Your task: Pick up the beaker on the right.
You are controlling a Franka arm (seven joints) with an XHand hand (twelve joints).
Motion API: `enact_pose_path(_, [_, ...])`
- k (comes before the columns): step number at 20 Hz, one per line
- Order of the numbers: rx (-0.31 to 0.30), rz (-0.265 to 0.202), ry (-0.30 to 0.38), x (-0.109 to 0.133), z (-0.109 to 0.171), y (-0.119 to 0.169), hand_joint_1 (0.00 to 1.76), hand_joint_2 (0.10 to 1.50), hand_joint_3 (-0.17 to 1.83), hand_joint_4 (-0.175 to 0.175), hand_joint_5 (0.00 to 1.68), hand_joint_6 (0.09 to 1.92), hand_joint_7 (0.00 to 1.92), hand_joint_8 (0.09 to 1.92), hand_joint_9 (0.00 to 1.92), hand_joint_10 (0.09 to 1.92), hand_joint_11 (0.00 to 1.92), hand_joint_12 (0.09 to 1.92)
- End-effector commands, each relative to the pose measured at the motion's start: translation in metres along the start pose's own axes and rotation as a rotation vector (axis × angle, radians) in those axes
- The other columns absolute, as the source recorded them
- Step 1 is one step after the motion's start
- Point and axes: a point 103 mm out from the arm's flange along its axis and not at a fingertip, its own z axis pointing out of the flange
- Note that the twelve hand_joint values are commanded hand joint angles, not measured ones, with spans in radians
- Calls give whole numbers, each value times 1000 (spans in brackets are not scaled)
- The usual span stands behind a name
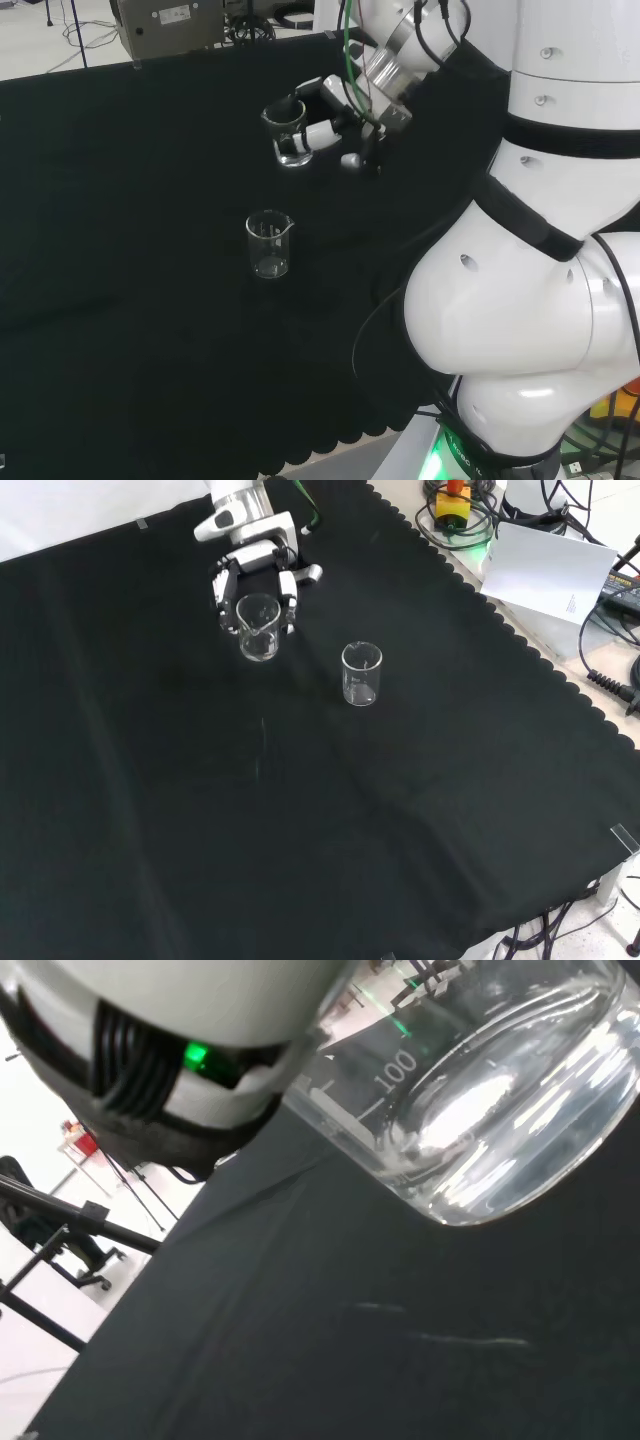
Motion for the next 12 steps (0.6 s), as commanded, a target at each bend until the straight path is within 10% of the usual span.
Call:
enact_pose_path(1, [70,12,-104,0,-51,-28,1309,593,804,-175,1211,820,1270,792,1657,485,1303,775])
enact_pose_path(12, [184,5,-190,30,-82,-95,1309,575,842,-175,1209,843,1268,816,1647,533,1304,794])
